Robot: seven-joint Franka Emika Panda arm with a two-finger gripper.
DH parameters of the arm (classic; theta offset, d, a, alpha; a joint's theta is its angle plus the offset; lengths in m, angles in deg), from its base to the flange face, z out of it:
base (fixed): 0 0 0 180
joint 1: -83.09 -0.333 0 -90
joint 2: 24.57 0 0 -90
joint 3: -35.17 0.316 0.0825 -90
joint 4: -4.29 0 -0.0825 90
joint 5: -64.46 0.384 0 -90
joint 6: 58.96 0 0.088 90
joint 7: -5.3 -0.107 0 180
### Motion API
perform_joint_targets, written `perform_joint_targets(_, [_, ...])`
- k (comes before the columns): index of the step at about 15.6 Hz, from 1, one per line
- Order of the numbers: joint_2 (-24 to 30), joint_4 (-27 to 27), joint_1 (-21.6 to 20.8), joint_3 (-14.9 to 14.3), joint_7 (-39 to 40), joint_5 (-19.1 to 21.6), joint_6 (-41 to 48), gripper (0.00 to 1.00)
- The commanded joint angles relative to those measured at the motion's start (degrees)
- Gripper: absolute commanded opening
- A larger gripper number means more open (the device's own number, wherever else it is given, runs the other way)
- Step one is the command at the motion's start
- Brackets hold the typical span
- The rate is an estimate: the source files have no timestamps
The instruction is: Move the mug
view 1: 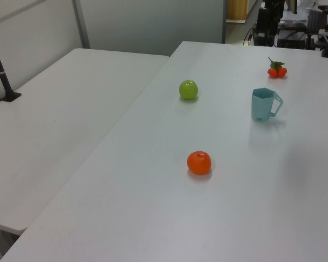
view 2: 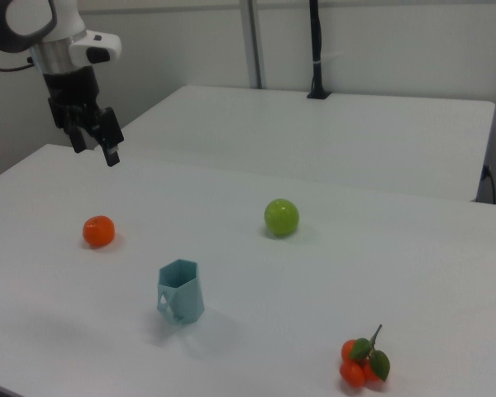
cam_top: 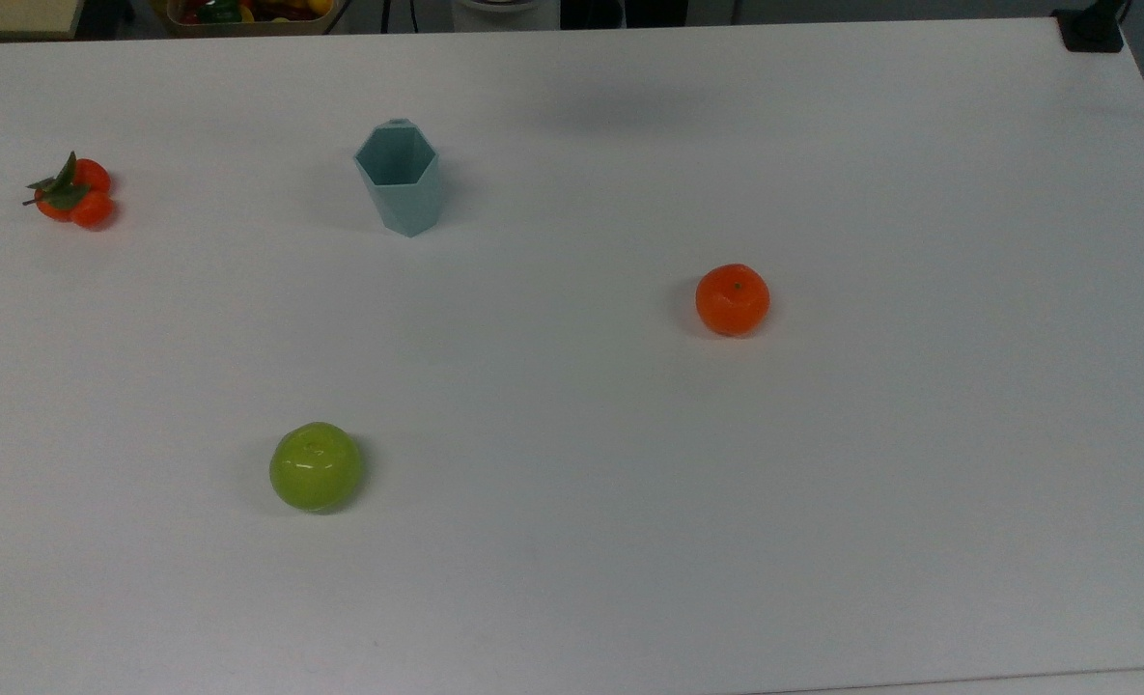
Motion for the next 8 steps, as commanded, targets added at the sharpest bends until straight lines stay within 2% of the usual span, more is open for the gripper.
perform_joint_targets(1, [-2.2,-2.3,2.4,1.9,3.3,0.8,-1.0,1.00])
perform_joint_targets(3, [-2.2,-2.0,2.1,1.3,7.4,0.7,-3.3,1.00])
perform_joint_targets(5, [-2.2,-1.7,1.4,-0.5,9.3,0.7,-6.1,1.00])
perform_joint_targets(8, [-2.4,-1.2,-3.2,-5.5,10.4,0.5,-8.0,1.00])
